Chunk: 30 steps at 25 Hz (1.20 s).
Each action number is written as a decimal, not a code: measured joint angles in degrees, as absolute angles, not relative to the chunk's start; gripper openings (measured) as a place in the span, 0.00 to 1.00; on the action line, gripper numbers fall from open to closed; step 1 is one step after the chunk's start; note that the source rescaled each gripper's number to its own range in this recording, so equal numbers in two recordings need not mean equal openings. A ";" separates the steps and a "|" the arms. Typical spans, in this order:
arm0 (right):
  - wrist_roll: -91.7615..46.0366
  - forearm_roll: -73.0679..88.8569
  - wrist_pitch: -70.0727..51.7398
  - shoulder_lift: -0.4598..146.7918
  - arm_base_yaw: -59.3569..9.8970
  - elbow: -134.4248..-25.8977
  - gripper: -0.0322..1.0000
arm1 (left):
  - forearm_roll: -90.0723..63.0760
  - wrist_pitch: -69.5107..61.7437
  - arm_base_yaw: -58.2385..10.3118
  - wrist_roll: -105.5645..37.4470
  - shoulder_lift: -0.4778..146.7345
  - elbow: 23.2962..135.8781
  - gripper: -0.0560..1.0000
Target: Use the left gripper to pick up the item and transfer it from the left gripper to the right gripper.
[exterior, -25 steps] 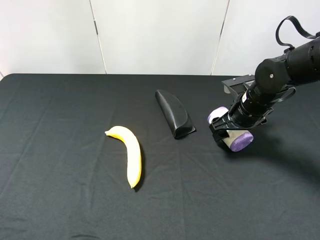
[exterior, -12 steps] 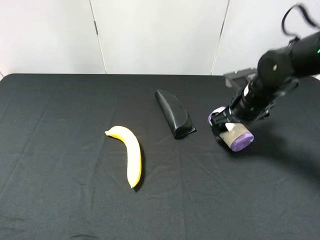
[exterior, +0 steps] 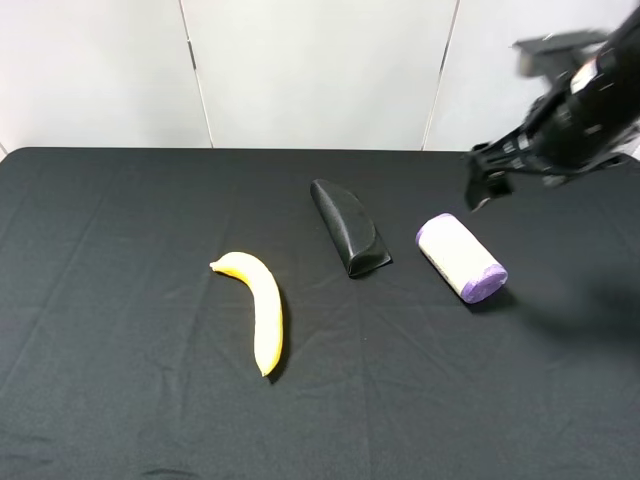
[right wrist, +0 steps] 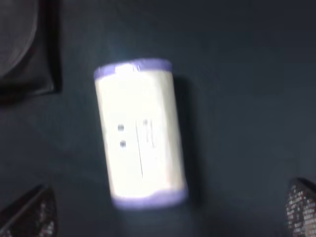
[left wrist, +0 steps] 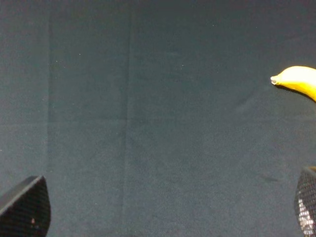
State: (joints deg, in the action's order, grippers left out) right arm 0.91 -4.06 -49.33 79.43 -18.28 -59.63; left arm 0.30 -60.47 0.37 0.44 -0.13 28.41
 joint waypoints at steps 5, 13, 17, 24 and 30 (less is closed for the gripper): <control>0.97 -2.25 -56.85 68.70 -18.28 -59.63 1.00 | 0.30 -60.47 0.37 0.44 -0.13 28.41 0.97; 1.34 1.63 -62.48 52.59 -18.28 -52.28 1.00 | 0.30 -60.47 0.37 0.44 -0.13 28.41 0.97; 1.34 1.63 -62.60 45.41 -18.28 -46.62 1.00 | 0.30 -60.47 0.37 0.44 -0.13 28.41 0.97; 1.36 1.45 -62.66 27.79 -18.28 -37.65 1.00 | 0.30 -60.47 0.37 0.44 -0.13 28.41 0.97; 1.36 1.04 -59.70 13.12 -18.28 -31.66 1.00 | 0.30 -60.47 0.37 0.44 -0.13 28.41 0.97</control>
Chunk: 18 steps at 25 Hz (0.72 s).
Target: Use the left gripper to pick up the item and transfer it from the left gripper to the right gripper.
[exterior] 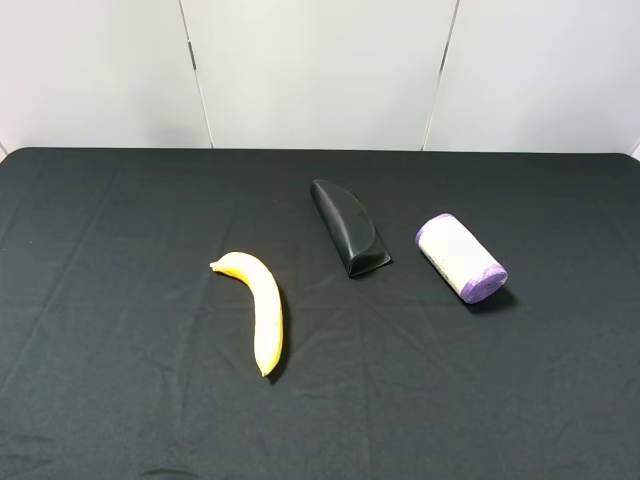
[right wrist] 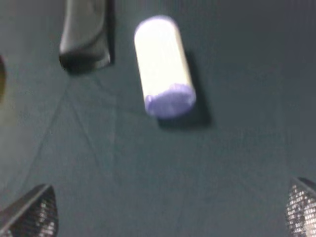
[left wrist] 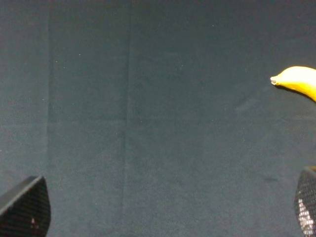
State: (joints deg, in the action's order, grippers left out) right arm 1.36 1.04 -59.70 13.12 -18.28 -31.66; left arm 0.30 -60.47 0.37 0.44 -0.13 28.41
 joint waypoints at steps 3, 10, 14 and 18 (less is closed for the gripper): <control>1.36 0.65 -57.57 6.55 -18.28 -29.87 1.00 | 0.30 -60.47 0.37 0.44 -0.13 28.41 0.97; 1.36 0.00 -58.30 -0.21 -18.28 -28.49 1.00 | 0.30 -60.47 0.37 0.44 -0.13 28.41 0.97; 1.36 0.00 -58.30 -0.32 -18.28 -28.44 1.00 | 0.30 -60.47 0.37 0.44 -0.13 28.41 0.97; 1.36 -0.30 -58.30 -0.32 -18.28 -28.44 1.00 | 0.30 -60.47 0.37 0.44 -0.13 28.41 0.97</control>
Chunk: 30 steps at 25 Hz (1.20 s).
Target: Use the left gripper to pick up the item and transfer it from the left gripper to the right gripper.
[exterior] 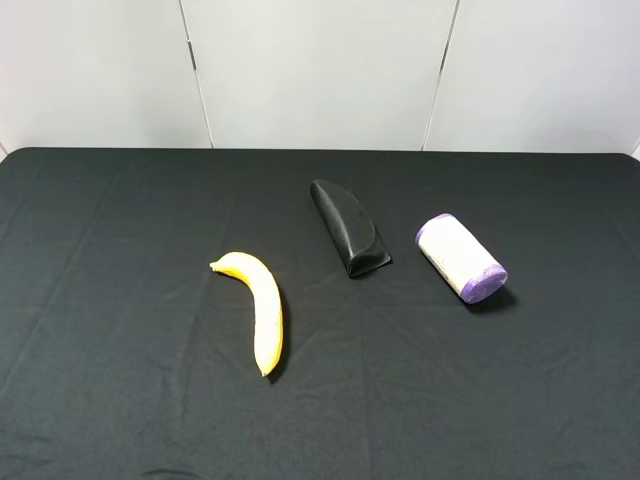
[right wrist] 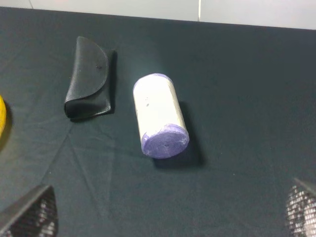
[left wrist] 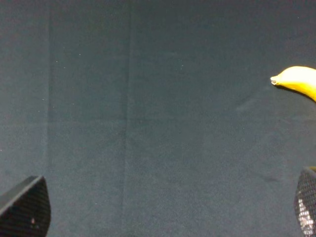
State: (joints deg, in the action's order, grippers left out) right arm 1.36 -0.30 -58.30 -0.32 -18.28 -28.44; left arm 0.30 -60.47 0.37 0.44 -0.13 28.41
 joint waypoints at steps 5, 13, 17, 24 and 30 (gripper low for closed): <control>1.36 -0.36 -58.30 -0.32 -16.57 -28.44 1.00 | 0.30 -60.47 0.37 0.44 -0.13 28.41 0.97; 1.36 -0.36 -58.30 -0.32 -2.33 -28.44 1.00 | 0.30 -60.47 0.37 0.44 -0.13 28.41 0.97; 1.36 -0.36 -58.30 -0.32 0.75 -28.44 1.00 | 0.30 -60.47 0.37 0.44 -0.13 28.41 0.97; 1.36 -0.36 -58.30 -0.32 0.82 -28.44 1.00 | 0.30 -60.47 0.37 0.44 -0.13 28.41 0.97; 1.36 -0.36 -58.30 -0.32 0.82 -28.44 1.00 | 0.30 -60.47 0.37 0.44 -0.13 28.41 0.97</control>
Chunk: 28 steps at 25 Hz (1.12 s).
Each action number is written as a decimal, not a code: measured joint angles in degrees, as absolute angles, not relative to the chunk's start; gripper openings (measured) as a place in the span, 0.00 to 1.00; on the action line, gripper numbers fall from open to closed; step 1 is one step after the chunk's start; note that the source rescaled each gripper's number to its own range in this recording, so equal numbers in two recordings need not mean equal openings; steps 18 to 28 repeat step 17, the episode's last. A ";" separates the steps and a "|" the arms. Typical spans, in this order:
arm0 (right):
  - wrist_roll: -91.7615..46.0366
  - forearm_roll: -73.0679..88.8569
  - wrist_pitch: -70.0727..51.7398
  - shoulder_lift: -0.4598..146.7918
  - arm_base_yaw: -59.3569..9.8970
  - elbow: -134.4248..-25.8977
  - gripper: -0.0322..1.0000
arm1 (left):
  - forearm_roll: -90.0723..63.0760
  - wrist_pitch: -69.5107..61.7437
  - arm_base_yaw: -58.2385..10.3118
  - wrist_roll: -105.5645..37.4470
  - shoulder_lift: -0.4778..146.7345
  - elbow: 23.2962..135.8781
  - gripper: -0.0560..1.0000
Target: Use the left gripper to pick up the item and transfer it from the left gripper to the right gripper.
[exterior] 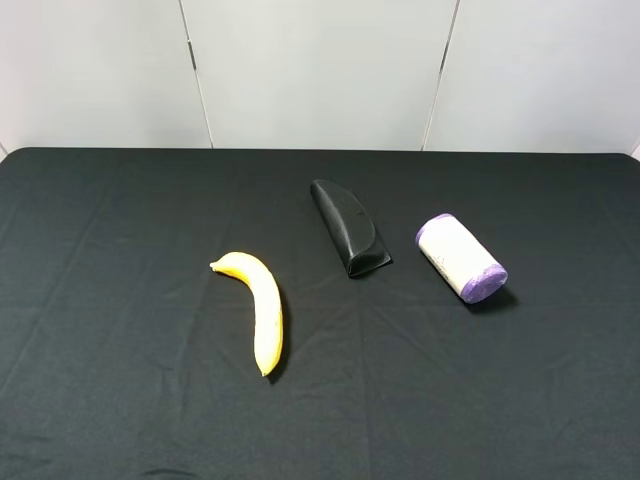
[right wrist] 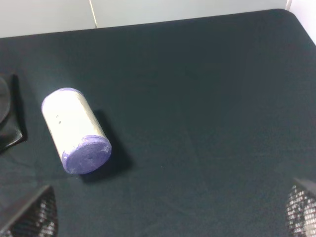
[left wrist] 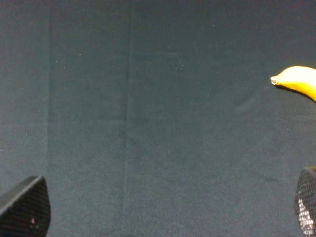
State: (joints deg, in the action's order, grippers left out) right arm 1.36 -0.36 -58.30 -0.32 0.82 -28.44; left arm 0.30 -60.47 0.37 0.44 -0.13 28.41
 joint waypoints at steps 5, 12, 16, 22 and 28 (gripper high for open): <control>1.36 -0.36 -58.30 -0.32 0.82 -28.44 1.00 | 0.30 -60.47 0.37 0.44 -0.13 28.41 0.97; 1.36 -0.36 -58.30 -0.32 0.82 -28.44 1.00 | 0.30 -60.47 0.37 0.44 -0.13 28.41 0.97; 1.36 -0.36 -58.30 -0.32 0.82 -28.44 1.00 | 0.30 -60.47 0.37 0.44 -0.13 28.41 0.97; 1.36 -0.36 -58.30 -0.32 0.82 -28.44 1.00 | 0.30 -60.47 0.37 0.44 -0.13 28.41 0.97; 1.36 -0.36 -58.30 -0.32 0.82 -28.44 1.00 | 0.30 -60.47 0.37 0.44 -0.13 28.41 0.97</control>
